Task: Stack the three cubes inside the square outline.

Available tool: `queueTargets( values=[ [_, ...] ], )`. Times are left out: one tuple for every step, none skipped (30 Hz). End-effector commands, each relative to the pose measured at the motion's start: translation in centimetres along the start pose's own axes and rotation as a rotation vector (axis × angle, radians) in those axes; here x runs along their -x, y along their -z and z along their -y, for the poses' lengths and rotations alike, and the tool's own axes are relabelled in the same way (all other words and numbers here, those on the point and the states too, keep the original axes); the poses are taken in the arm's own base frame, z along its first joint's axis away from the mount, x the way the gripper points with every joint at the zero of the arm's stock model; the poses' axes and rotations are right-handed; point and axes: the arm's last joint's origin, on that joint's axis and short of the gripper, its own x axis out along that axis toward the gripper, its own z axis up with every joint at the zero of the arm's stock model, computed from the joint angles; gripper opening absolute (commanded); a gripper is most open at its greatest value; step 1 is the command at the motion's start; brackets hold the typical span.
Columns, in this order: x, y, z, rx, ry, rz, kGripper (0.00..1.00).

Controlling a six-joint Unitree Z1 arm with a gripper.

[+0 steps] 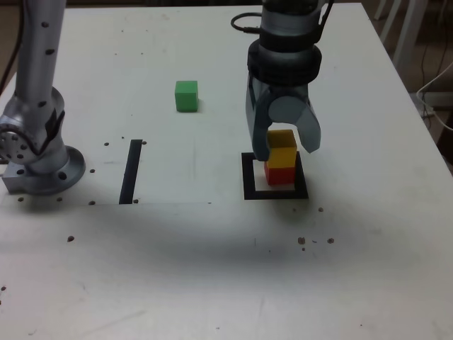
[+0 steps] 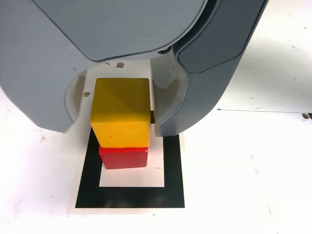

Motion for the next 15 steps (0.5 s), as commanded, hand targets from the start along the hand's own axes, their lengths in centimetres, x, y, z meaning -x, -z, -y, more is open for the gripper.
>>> queueTargets(
  values=[
    [0.2, 0.2, -0.1, 0.001, 0.001, 0.001, 0.99],
    [0.3, 0.3, -0.1, 0.002, 0.001, 0.002, 0.99],
    [0.4, 0.3, -0.1, 0.002, 0.001, 0.004, 0.99],
    [0.6, 0.4, -0.1, 0.002, 0.001, 0.006, 0.99],
    [0.8, 0.6, -0.2, 0.001, 0.001, 0.01, 0.99],
    [1.0, 0.7, -0.2, 0.001, 0.001, 0.015, 0.99],
    [1.3, 0.9, -0.2, 0.001, 0.001, 0.021, 1.0],
    [1.7, 1.2, -0.3, 0.001, 0.0, 0.027, 1.0],
    [2.1, 1.4, -0.4, 0.001, 0.0, 0.034, 1.0],
    [2.5, 1.7, -0.4, 0.002, 0.0, 0.042, 1.0],
    [3.0, 2.1, -0.6, 0.003, 0.0, 0.05, 1.0],
    [3.4, 2.4, -0.7, 0.005, -0.001, 0.058, 1.0],
    [4.0, 2.9, -1.0, 0.008, -0.001, 0.068, 1.0],
    [4.3, 3.3, -1.2, 0.011, -0.001, 0.074, 1.0],
    [4.7, 3.7, -1.5, 0.013, -0.001, 0.079, 1.0]
  ],
)
